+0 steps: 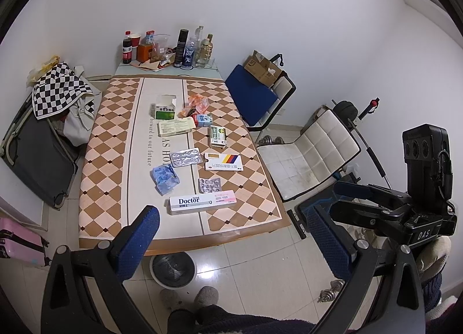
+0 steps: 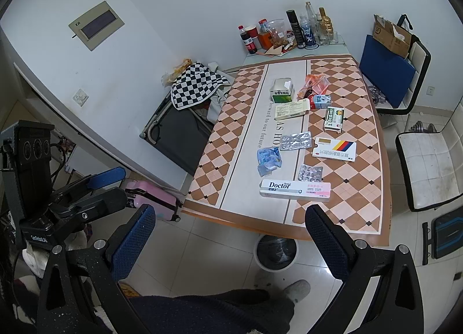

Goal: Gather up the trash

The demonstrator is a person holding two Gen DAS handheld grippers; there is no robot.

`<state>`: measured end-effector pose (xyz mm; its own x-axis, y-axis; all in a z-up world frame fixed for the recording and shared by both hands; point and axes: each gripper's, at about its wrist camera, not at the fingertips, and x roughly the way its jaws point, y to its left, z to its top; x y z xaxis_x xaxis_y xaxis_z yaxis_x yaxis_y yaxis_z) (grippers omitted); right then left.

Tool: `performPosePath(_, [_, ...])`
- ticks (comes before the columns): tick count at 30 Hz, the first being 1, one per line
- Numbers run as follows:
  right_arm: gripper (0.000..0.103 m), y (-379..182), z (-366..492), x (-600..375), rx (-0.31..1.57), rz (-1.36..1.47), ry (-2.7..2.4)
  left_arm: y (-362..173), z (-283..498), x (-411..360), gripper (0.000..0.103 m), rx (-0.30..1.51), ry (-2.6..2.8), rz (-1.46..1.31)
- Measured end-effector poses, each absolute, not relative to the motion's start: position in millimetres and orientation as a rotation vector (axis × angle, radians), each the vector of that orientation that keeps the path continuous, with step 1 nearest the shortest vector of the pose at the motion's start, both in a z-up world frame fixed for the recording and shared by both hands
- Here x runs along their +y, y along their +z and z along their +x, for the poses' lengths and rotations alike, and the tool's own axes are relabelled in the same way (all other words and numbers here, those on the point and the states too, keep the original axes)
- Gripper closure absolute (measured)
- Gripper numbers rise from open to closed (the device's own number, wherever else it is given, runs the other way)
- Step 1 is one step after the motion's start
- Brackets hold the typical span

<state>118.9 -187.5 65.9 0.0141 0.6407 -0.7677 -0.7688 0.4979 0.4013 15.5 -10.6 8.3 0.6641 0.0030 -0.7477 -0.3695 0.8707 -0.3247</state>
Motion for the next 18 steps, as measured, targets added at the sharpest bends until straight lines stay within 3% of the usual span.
performPosePath(18, [0.0,59,119,-182,1.116,-0.156,1.117,13,16,-22,0.0,0.825,0.218,-0.484])
